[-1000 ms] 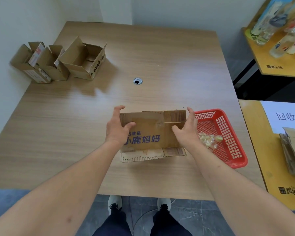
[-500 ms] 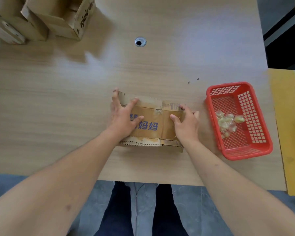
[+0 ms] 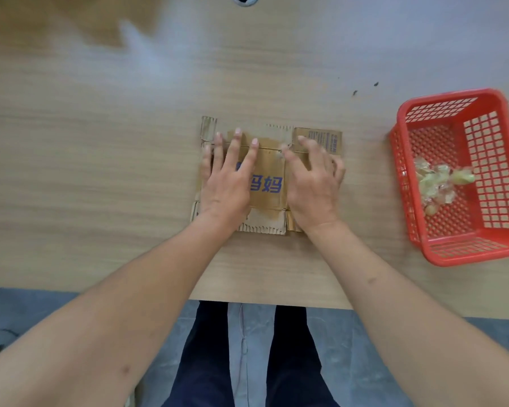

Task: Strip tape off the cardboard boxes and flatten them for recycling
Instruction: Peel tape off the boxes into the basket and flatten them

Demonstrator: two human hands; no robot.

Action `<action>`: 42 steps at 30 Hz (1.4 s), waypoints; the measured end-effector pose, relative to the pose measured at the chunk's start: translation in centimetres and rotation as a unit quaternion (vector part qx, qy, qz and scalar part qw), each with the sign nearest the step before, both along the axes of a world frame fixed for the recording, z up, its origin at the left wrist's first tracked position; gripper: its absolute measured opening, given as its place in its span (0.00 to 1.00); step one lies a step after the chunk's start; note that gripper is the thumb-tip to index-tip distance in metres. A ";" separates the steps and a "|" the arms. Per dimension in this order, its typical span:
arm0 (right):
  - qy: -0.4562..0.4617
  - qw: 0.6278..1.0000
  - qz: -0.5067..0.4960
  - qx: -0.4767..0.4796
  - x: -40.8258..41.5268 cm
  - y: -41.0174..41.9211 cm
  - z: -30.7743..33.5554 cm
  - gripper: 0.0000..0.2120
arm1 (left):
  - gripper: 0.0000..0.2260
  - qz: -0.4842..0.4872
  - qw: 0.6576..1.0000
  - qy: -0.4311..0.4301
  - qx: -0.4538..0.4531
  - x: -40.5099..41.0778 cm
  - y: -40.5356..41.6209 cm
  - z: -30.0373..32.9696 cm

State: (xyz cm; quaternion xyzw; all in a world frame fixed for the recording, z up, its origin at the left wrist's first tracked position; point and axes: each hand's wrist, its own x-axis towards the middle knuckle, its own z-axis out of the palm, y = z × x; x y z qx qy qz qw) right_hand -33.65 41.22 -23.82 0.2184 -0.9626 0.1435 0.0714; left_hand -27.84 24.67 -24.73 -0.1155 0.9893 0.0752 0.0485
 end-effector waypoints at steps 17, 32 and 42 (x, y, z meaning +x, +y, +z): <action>-0.146 0.985 0.053 0.071 1.1 1.0 -0.9 0.37 | 0.29 -0.081 0.996 0.023 0.000 1.1 -1.9 -0.4; -0.085 0.985 0.035 0.145 2.1 4.1 -1.9 0.39 | 0.36 0.002 0.997 -0.067 0.038 7.1 -2.9 -0.1; -0.075 0.989 0.030 0.127 2.2 4.2 -2.1 0.38 | 0.37 0.003 0.998 -0.063 0.026 8.0 -1.7 -0.4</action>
